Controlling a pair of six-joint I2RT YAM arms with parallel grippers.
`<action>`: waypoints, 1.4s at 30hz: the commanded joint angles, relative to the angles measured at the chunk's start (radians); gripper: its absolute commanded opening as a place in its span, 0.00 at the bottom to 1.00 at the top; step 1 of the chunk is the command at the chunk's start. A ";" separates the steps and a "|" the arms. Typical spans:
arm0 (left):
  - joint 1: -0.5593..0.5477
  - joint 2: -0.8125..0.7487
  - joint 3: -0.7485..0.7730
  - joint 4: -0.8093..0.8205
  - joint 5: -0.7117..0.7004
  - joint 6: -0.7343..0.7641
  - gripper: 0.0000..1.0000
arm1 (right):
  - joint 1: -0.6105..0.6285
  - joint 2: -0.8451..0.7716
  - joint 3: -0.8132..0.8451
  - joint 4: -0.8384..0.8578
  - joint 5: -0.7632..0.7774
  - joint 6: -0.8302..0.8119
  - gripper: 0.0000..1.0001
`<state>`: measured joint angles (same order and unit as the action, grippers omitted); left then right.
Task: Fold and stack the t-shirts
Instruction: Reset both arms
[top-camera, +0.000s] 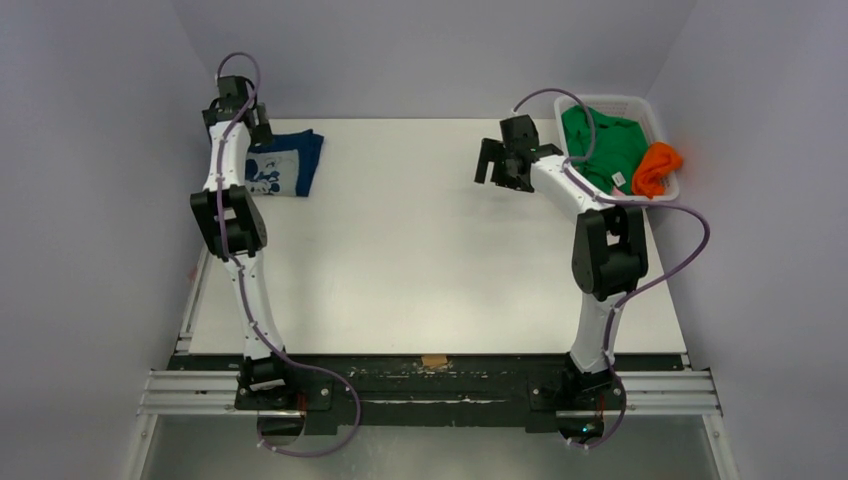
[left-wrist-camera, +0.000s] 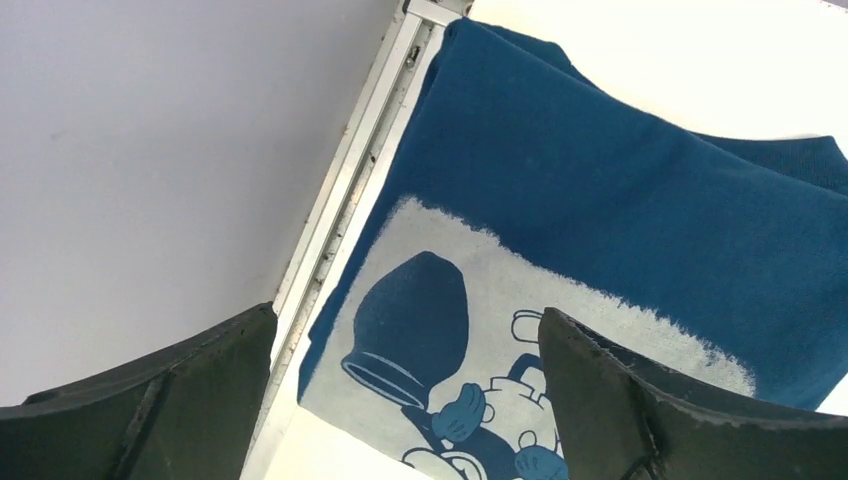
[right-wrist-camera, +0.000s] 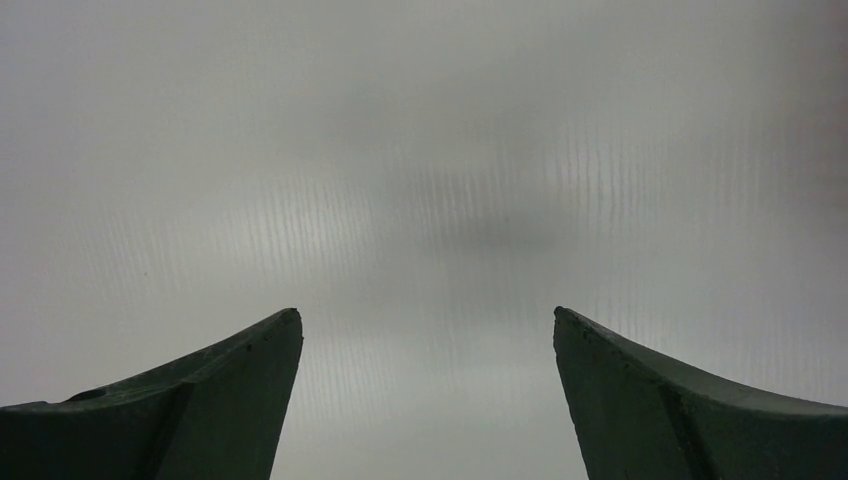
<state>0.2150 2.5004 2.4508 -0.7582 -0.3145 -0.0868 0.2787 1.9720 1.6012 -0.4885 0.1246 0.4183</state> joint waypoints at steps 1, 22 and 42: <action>0.001 -0.134 -0.006 0.050 -0.007 -0.024 1.00 | -0.001 -0.053 0.009 -0.005 0.049 0.009 0.94; -0.262 -1.297 -1.526 0.428 0.456 -0.369 1.00 | -0.044 -0.711 -0.744 0.343 0.237 0.014 0.99; -0.279 -1.610 -1.802 0.484 0.186 -0.309 1.00 | -0.044 -1.004 -1.083 0.507 0.479 0.074 0.97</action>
<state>-0.0658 0.8986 0.6559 -0.3481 -0.0860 -0.4229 0.2348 1.0138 0.5308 -0.0551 0.5262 0.4816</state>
